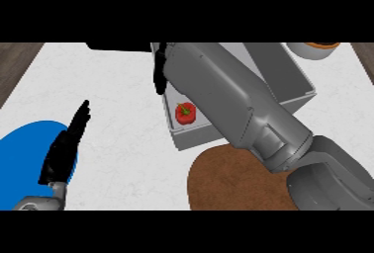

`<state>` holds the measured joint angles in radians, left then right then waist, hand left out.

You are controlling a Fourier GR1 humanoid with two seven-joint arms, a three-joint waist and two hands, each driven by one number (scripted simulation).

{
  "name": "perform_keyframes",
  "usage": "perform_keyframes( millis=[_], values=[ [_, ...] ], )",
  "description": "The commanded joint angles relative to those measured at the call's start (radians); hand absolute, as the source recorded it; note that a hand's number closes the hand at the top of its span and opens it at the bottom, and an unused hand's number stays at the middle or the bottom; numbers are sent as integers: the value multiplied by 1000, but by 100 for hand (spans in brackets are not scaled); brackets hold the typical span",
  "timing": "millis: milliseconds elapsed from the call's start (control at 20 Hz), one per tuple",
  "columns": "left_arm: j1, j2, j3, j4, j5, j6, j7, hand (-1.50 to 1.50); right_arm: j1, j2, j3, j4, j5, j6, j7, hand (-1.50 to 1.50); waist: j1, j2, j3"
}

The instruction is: Pick the bell pepper from the cutting board and place it in the cardboard box

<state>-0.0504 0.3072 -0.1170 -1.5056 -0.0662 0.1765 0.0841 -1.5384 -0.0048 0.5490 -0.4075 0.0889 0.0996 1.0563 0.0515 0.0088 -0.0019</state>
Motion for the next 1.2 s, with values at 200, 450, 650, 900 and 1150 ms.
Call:
perform_keyframes(
  millis=[200,450,650,900,1150],
  values=[
    [-50,31,60,56,8,-35,-15,0,20,5,49,-5,-35,11,63,-150,-7,1,0],
    [17,19,24,-48,6,-48,29,0,46,5,59,-18,-88,-14,88,150,12,0,0],
    [-13,-2,38,-5,-3,-34,16,0,51,5,130,-18,-11,-43,11,150,-6,-1,0],
    [-38,-30,29,36,-28,-13,12,0,-5,5,190,38,69,-70,-4,150,1,4,0],
    [77,-5,78,14,-8,-1,-24,0,330,-126,286,-54,169,-161,-176,150,-104,-30,4]
  ],
)
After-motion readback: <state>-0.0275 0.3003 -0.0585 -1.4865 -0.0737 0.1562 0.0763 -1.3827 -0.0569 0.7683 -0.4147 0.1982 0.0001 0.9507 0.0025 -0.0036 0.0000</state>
